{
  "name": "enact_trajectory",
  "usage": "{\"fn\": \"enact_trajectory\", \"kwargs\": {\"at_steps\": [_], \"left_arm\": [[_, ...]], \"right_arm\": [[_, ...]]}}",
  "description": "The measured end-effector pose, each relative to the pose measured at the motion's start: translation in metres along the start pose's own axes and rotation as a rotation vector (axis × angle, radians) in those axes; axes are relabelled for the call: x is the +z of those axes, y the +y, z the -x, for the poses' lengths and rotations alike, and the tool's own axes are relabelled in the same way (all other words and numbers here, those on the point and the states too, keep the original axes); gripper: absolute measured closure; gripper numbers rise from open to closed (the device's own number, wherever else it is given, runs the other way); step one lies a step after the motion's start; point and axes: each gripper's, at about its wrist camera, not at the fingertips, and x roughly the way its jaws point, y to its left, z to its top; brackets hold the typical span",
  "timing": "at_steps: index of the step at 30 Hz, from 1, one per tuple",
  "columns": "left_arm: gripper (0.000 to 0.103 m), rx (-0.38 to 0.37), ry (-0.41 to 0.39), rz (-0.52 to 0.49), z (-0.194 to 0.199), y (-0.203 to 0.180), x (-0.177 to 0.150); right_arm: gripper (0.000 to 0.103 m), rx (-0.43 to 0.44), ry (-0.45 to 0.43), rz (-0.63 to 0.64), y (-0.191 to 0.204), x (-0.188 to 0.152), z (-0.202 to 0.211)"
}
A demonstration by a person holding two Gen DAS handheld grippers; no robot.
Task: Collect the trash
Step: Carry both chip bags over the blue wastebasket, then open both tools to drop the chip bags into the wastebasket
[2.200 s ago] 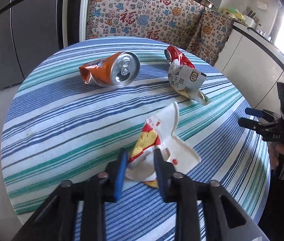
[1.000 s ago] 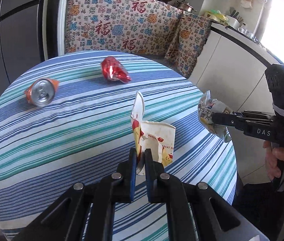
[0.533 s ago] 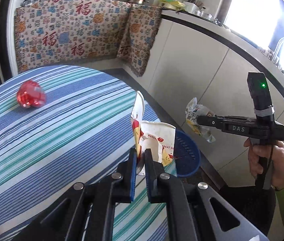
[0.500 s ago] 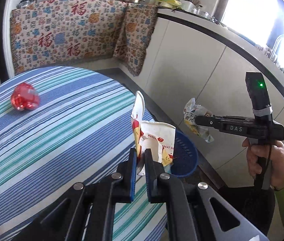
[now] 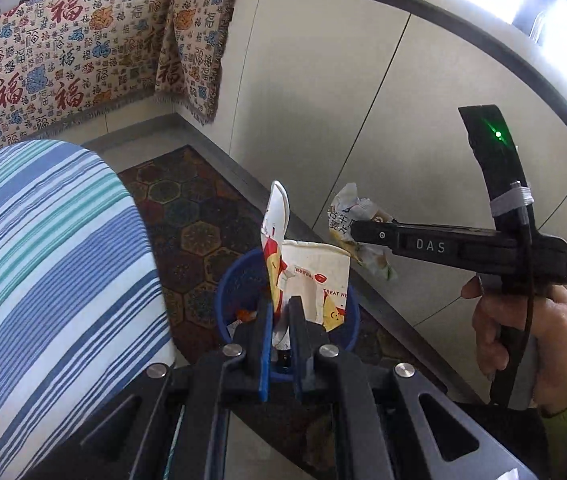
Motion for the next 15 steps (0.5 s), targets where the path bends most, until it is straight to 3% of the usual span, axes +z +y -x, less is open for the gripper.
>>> {"fn": "enact_trajectory", "kwargs": {"at_steps": [15], "left_arm": [[0.095,0.02,0.105,-0.013,-0.098,-0.017,-0.004]], "right_arm": [[0.085,-0.052,0.087,-0.097,-0.058,0.0,-0.032]]}}
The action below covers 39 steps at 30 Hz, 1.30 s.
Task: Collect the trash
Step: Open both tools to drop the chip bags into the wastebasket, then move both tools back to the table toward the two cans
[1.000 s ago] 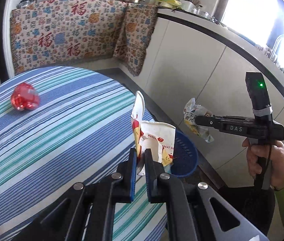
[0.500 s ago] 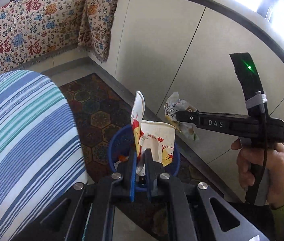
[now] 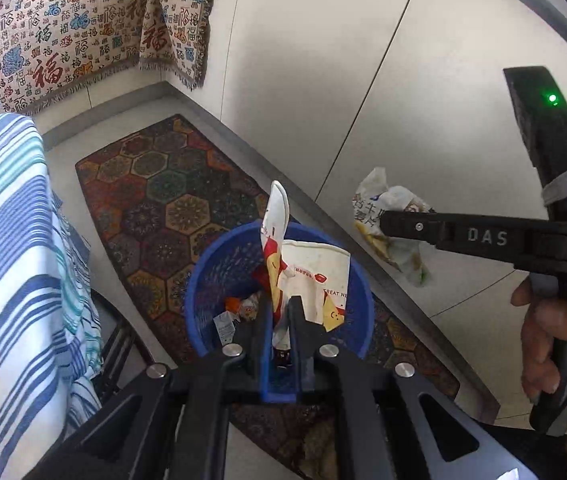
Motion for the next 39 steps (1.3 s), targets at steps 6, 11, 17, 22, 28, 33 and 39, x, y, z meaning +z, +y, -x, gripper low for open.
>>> {"fn": "enact_trajectory", "kwargs": {"at_steps": [6,11,17,22,28,33,39], "left_arm": [[0.095,0.024,0.021,-0.043,-0.021,-0.007,0.002],[0.088,0.03,0.049,-0.064,-0.038,-0.012,0.004],[0.049,0.038,0.025,-0.049,-0.035,-0.009,0.006],[0.049,0.04,-0.065,-0.028,0.017,-0.002,0.004],[0.041,0.097,-0.198,-0.006,0.113,0.034,-0.029],[0.04,0.222,-0.225,0.058,0.167,0.087,-0.073],[0.04,0.394,-0.202,0.216,0.206,0.166,-0.121]], "right_arm": [[0.084,0.015,0.001,-0.032,-0.008,0.002,-0.002],[0.068,0.033,-0.008,-0.065,-0.008,0.004,-0.005],[0.048,0.025,-0.073,-0.091,-0.012,0.008,0.008],[0.037,-0.058,-0.169,-0.053,-0.003,0.012,0.03],[0.021,-0.121,-0.298,0.035,0.032,0.013,0.057],[0.01,-0.105,-0.379,0.168,0.091,0.002,0.07],[0.008,0.032,-0.383,0.375,0.192,-0.037,0.06]]}}
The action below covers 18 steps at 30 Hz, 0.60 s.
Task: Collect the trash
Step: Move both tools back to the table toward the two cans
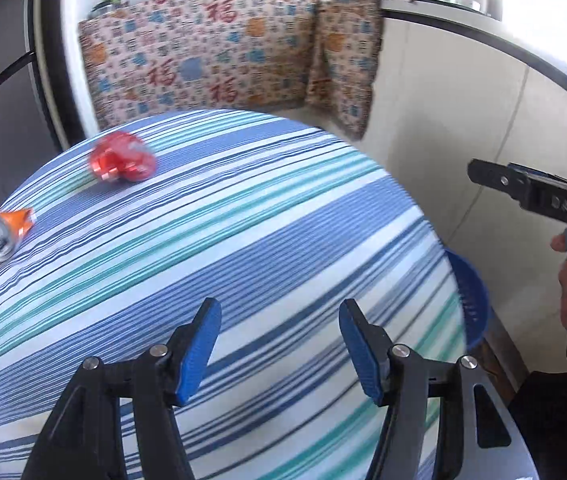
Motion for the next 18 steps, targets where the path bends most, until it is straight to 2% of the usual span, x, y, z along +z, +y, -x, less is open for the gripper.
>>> {"fn": "enact_trajectory", "kwargs": {"at_steps": [4,9,13,18], "left_arm": [[0.04,0.095,0.025,0.069,0.006,0.054,-0.011],[0.04,0.173,0.045,0.121,0.009,0.101,-0.023],[0.04,0.205,0.055,0.146,0.006,0.123,-0.022],[0.04,0.216,0.061,0.146,0.003,0.129,-0.023]], "right_arm": [[0.008,0.121,0.039,0.132,0.076,-0.011,-0.012],[0.008,0.207,0.098,0.257,0.146,-0.028,-0.031],[0.008,0.234,0.11,0.301,0.175,-0.033,-0.041],[0.008,0.236,0.128,0.315,0.195,-0.039,-0.052]]}}
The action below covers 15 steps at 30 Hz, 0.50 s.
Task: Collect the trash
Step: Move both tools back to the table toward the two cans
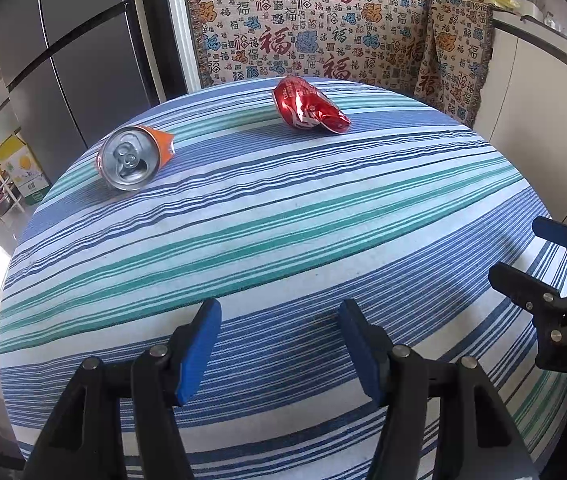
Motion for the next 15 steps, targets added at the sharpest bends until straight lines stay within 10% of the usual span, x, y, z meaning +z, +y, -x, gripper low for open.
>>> {"fn": "enact_trajectory", "kwargs": {"at_steps": [15], "left_arm": [[0.04,-0.023,-0.032,0.073,0.004,0.065,0.021]], "right_arm": [[0.008,0.011,0.036,0.025,0.002,-0.006,-0.003]]}}
